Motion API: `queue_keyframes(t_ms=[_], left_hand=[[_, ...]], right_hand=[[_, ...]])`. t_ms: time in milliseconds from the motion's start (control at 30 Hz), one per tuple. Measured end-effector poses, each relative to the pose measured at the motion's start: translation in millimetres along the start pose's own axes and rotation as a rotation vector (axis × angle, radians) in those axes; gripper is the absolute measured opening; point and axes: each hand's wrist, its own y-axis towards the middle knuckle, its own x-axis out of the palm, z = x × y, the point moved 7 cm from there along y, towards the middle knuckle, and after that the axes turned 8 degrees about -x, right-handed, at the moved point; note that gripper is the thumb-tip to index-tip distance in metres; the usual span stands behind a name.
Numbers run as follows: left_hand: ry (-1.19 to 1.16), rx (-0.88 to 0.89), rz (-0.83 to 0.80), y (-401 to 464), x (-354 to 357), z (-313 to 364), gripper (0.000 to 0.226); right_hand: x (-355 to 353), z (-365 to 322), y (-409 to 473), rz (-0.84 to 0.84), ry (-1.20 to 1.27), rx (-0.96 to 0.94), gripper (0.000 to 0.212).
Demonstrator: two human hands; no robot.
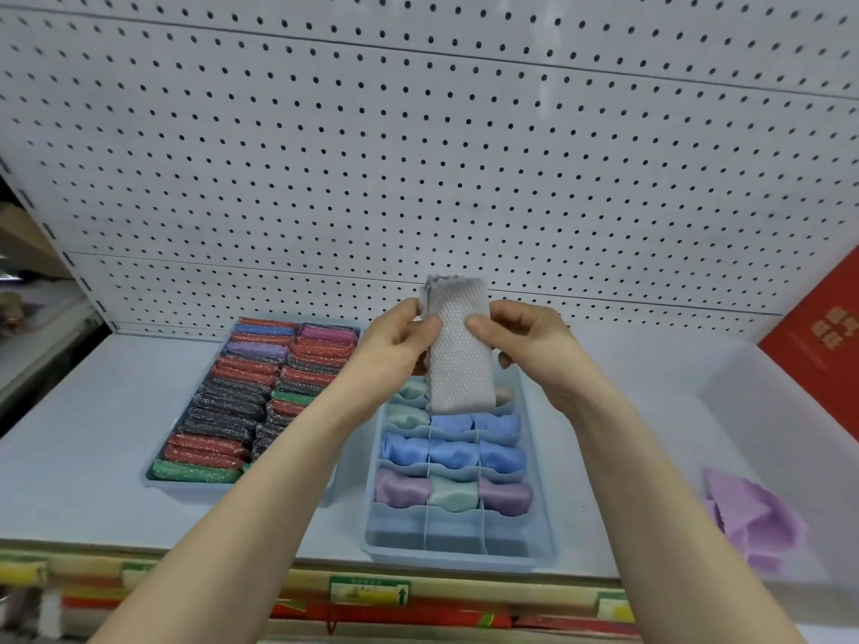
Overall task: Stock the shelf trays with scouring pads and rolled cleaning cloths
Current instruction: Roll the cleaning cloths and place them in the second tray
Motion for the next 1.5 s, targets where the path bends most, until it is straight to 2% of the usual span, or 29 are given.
queue_keyframes(t_ms=[100, 300, 400, 467, 567, 633, 700, 767, 867, 1000, 1100, 1167, 1233, 1300, 1400, 1500], left_hand=[[0.038, -0.013, 0.012, -3, 3, -2, 0.015], [0.08, 0.053, -0.006, -9, 3, -7, 0.023], [0.063, 0.06, -0.05, -12, 4, -12, 0.022], [0.066, 0.036, -0.065, -16, 5, -19, 0.031], [-0.097, -0.06, -0.033, -20, 3, -32, 0.028], [-0.246, -0.204, -0.009, -23, 1, -44, 0.019], [-0.228, -0.343, -0.023, -27, 3, -56, 0.025], [-0.12, -0.392, -0.037, -33, 7, -65, 0.033], [-0.124, -0.359, 0.025, -36, 9, -73, 0.027], [-0.089, -0.219, 0.109, -36, 2, -74, 0.022], [-0.102, -0.141, 0.128, -39, -3, -70, 0.026], [-0.098, -0.11, 0.125, -41, -6, -69, 0.032], [-0.096, -0.096, 0.12, -42, -8, -70, 0.036], [-0.097, -0.088, 0.102, -45, -7, -70, 0.042], [-0.088, -0.09, 0.086, -48, -3, -72, 0.048], [-0.136, -0.229, 0.095, -48, -6, -87, 0.041]], right_hand=[[3, 7, -3, 0.006, 0.091, 0.013, 0.013], [14, 23, -12, -0.076, 0.226, 0.084, 0.028], [15, 31, -19, -0.075, 0.287, 0.074, 0.02], [19, 35, -24, -0.068, 0.342, 0.07, 0.021], [26, 41, -30, -0.063, 0.366, 0.074, 0.028], [27, 46, -32, -0.056, 0.311, 0.047, 0.035], [28, 51, -34, -0.053, 0.237, 0.024, 0.041], [31, 54, -36, -0.064, 0.164, 0.012, 0.041], [35, 59, -37, -0.06, 0.126, 0.024, 0.042], [40, 77, -44, -0.017, 0.291, 0.206, 0.036], [51, 86, -54, -0.136, 0.344, 0.272, 0.039], [57, 83, -62, -0.224, 0.438, 0.272, 0.047], [59, 76, -66, -0.256, 0.489, 0.24, 0.046], [58, 77, -67, -0.185, 0.414, 0.218, 0.037], [54, 86, -66, -0.036, 0.331, 0.19, 0.035], [49, 83, -67, 0.057, 0.27, 0.109, 0.032]])
